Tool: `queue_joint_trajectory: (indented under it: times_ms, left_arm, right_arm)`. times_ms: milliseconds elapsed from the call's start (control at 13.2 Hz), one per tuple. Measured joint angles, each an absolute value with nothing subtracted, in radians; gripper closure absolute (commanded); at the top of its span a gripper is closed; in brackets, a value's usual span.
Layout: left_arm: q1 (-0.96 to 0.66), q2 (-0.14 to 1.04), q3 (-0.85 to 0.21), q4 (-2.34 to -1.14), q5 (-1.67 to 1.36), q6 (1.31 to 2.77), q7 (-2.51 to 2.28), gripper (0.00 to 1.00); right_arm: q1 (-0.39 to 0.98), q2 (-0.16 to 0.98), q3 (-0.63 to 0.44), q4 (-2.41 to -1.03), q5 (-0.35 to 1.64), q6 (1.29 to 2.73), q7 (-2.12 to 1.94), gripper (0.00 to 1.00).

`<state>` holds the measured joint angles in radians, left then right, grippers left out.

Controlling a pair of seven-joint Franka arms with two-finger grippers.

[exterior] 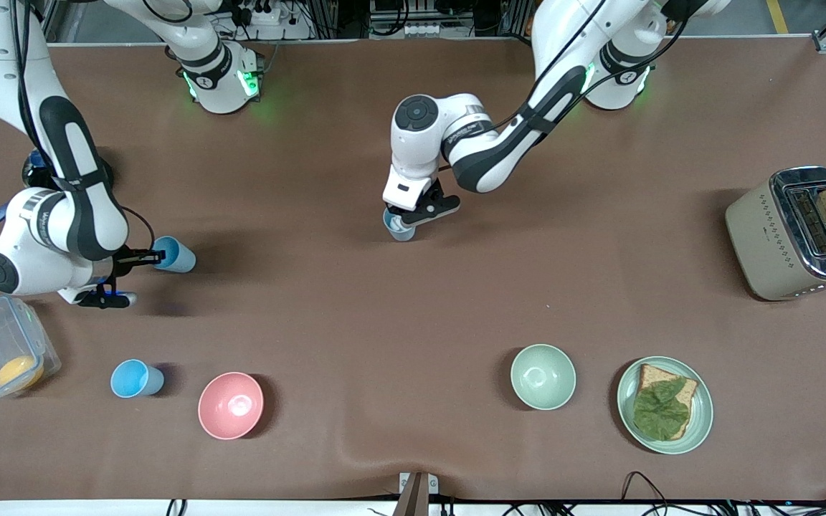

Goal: Stack blue cups with both arms
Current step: 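Carry the tissue cup with the left gripper to the table center, then set down the tissue cup while the right gripper carries the blue cup over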

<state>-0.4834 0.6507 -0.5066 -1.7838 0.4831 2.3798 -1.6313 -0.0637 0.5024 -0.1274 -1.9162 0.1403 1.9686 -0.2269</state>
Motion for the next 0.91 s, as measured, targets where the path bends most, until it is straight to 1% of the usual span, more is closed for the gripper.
queue_joint_trajectory:
  times_ms: [76,152,379,606,758,909]
  left_arm:
    - [-0.483,0.655,-0.508,-1.777,0.492,2.377,-1.652,0.46]
    - [-0.484,0.659,-0.507,-1.772,0.495,2.377,-1.662,0.0]
    - [-0.483,0.67,-0.502,-1.747,0.498,2.377,-1.705,0.0]
    - [-0.481,0.666,-0.502,-1.697,0.501,2.375,-1.733,0.0]
    - [-0.47,0.629,-0.502,-1.668,0.501,2.342,-1.733,0.0]
    - [-0.446,0.56,-0.501,-1.653,0.501,2.28,-1.733,0.0]
  right_arm:
    - [-0.064,0.501,-0.127,-1.916,0.141,1.967,-0.227,1.0]
    - [-0.063,0.498,-0.126,-1.914,0.147,1.957,-0.227,1.0]
    - [-0.049,0.476,-0.123,-1.883,0.201,1.864,-0.218,1.0]
    - [-0.015,0.435,-0.103,-1.855,0.245,1.794,-0.127,1.0]
    - [0.042,0.396,-0.08,-1.84,0.295,1.774,0.005,1.0]
    - [0.129,0.373,-0.069,-1.821,0.32,1.773,0.158,1.0]
